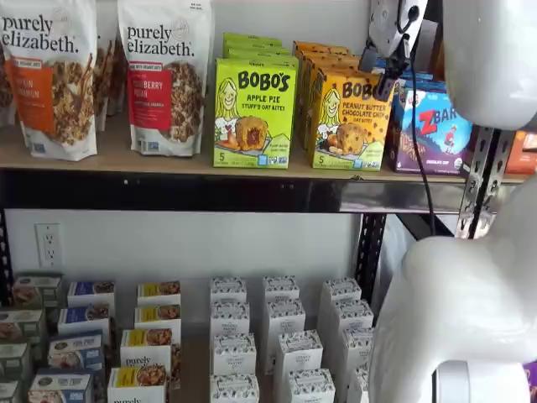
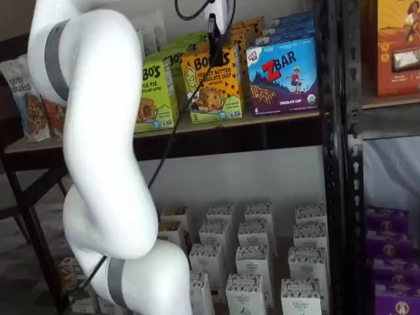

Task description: Pick up the orange box on the top shelf, the fifth box from the left

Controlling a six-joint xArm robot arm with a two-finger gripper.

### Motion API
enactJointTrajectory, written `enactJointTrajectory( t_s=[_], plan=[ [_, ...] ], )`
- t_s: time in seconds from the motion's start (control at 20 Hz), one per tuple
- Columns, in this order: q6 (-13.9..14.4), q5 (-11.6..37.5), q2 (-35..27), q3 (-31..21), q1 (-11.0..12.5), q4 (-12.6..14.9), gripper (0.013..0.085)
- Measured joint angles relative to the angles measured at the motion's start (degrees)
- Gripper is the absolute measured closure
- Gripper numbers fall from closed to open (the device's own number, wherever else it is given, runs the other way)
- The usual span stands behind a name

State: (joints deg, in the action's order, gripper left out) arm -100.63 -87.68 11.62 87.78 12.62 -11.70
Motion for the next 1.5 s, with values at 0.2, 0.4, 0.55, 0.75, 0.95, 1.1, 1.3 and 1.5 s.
enactJointTrajectory(
  t_s=[0.2, 0.4, 0.55, 0.75, 0.95, 1.1, 1.3, 1.5],
  plan=[
    [0.4, -0.5, -0.7, 0.3, -0.7, 1.5, 0.0130],
    [1.1, -0.3, -1.1, 0.1, -1.8, 3.5, 0.0130],
    [1.4, -1.5, -2.0, 0.8, -2.4, 5.2, 0.0130],
    [1.6, -2.6, -2.9, 1.4, -2.7, 6.1, 0.0130],
    [1.9, -3.7, -3.7, 2.1, -3.0, 6.9, 0.0130],
    [2.1, -4.6, -4.3, 2.9, -3.3, 7.2, 0.0130],
    [2.6, -4.5, -4.7, 3.1, -3.8, 7.7, 0.0130],
    [3.0, -4.0, -4.7, 2.8, -4.3, 8.1, 0.0130]
  ],
)
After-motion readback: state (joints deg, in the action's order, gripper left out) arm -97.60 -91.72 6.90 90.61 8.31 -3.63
